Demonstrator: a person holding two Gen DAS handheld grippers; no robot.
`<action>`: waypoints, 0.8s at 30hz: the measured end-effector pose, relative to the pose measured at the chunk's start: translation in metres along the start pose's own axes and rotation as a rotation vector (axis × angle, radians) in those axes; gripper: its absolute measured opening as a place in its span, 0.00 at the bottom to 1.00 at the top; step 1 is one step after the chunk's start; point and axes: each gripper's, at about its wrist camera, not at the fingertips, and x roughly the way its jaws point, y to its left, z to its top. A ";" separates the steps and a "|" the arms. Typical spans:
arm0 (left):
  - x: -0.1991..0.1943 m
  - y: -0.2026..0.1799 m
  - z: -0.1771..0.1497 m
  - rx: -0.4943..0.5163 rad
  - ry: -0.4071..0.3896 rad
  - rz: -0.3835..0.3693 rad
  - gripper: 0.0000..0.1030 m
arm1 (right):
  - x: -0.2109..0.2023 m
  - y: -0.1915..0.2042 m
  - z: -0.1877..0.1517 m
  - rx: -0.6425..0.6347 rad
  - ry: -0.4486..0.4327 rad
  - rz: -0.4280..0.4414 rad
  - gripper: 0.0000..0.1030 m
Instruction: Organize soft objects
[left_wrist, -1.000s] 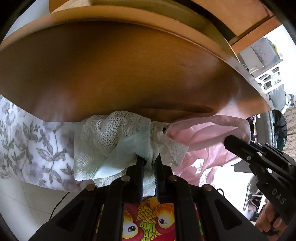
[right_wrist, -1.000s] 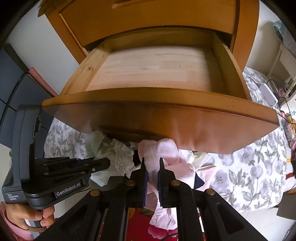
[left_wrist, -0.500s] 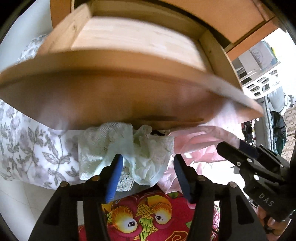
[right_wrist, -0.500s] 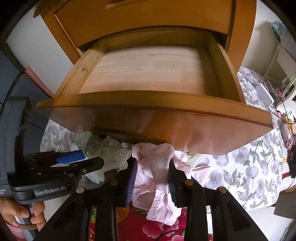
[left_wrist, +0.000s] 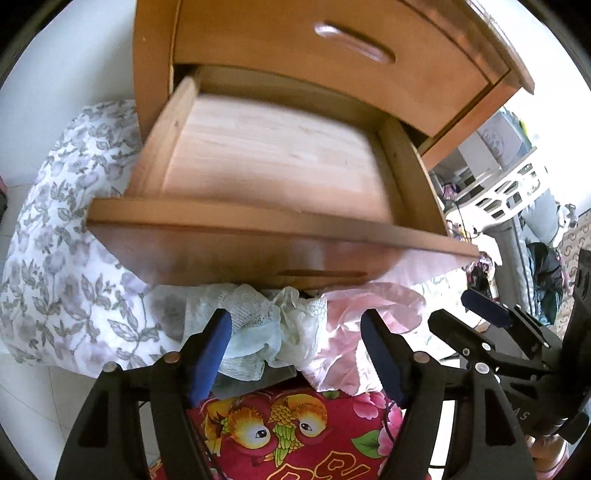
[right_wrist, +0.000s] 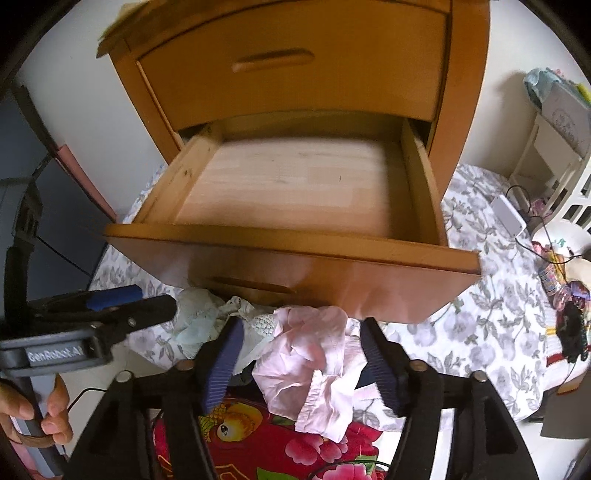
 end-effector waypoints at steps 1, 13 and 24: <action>-0.003 0.002 0.000 -0.006 -0.007 0.005 0.72 | -0.004 0.000 -0.001 0.003 -0.009 -0.005 0.74; -0.033 0.017 -0.006 -0.057 -0.132 0.070 0.87 | -0.036 -0.006 -0.002 0.035 -0.111 -0.034 1.00; -0.045 0.021 -0.012 -0.056 -0.181 0.202 0.97 | -0.050 -0.009 -0.006 0.077 -0.150 -0.051 1.00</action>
